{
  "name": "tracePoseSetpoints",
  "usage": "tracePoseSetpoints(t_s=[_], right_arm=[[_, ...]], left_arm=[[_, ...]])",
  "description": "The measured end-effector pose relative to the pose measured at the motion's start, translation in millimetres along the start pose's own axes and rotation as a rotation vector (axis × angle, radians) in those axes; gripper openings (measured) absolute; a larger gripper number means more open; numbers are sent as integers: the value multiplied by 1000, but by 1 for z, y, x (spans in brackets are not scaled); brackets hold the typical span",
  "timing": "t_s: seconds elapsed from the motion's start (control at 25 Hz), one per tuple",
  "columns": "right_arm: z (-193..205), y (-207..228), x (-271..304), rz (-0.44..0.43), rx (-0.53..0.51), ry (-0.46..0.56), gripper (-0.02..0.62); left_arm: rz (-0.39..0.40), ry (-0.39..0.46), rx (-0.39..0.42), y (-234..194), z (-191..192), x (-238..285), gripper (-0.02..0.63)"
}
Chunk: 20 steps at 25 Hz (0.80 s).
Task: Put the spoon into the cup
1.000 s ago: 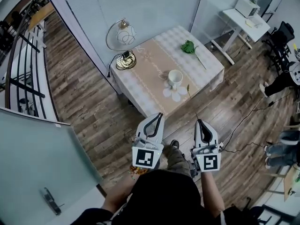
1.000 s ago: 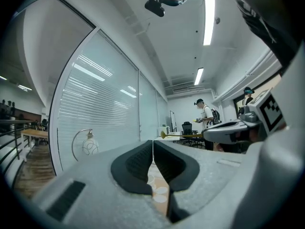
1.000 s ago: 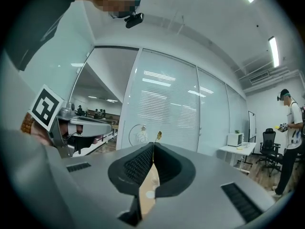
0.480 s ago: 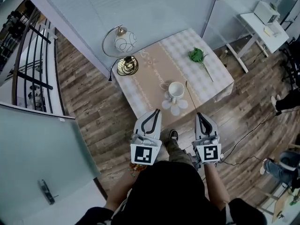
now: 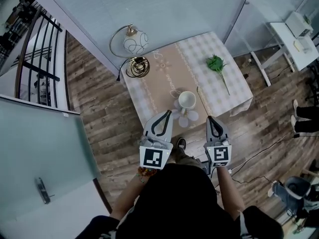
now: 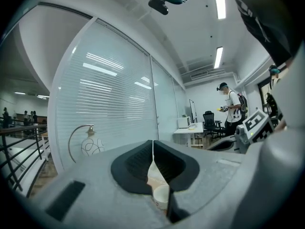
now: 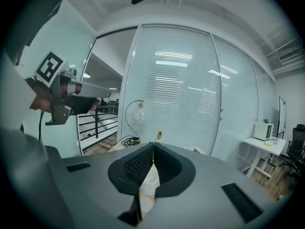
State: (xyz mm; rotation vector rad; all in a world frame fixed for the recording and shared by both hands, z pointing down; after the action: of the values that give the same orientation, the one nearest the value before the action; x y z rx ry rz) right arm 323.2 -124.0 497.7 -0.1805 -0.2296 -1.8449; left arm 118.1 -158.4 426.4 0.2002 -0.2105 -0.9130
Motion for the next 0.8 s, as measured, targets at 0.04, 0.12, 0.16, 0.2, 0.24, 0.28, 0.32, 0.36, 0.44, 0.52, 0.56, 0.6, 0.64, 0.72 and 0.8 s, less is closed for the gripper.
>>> tracePoseSetpoints(t_s=[0.04, 0.12, 0.16, 0.2, 0.24, 0.28, 0.32, 0.36, 0.44, 0.52, 0.56, 0.6, 0.64, 0.72, 0.8], right_arm=[[3, 0, 5, 3, -2, -10, 8], [10, 2, 11, 9, -22, -39, 8], [14, 3, 13, 12, -27, -56, 8], [18, 5, 15, 13, -27, -73, 8], [22, 6, 19, 11, -27, -89, 8], [25, 7, 22, 8, -28, -103, 9], [29, 7, 25, 6, -29, -117, 9], [32, 7, 27, 3, -28, -130, 9], [39, 5, 32, -8, -30, -152, 8], [45, 2, 37, -20, -35, -173, 8], [48, 0, 39, -25, -36, -185, 9], [51, -1, 42, -28, -37, -198, 9], [54, -2, 44, -31, -36, -211, 9], [61, -5, 47, -36, -31, -233, 9], [66, -7, 50, -42, -30, -253, 9]], left_arm=[[1, 9, 10, -3, -2, 3, 21], [1, 17, 26, -9, -4, 8, 21], [0, 19, 26, -11, -4, 9, 21], [-2, 20, 23, -13, -4, 9, 21], [-5, 20, 20, -15, -4, 10, 21], [-8, 19, 18, -18, -3, 10, 21], [-11, 16, 17, -20, -2, 10, 21], [-13, 12, 15, -22, 0, 9, 21], [-21, 4, 10, -25, 4, 7, 21], [-28, 0, 8, -28, 6, 5, 21], [-29, -2, 8, -29, 7, 5, 21], [-30, -5, 8, -29, 8, 5, 21], [-31, -6, 8, -30, 9, 4, 21], [-34, -7, 10, -33, 8, 3, 21], [-38, -5, 12, -35, 7, 3, 21]])
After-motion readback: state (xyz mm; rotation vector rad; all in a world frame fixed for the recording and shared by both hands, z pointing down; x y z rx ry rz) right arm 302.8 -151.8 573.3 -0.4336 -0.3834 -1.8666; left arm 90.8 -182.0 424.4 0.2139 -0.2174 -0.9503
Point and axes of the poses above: the fingertips, and each gripper's own axes: x forward along the fingers, y to its right, z out of its underside, the point moved 6 cm from there along -x, backward along the fingers, and after that the axes turned 11 degrees about x, right-handed, at the moved point
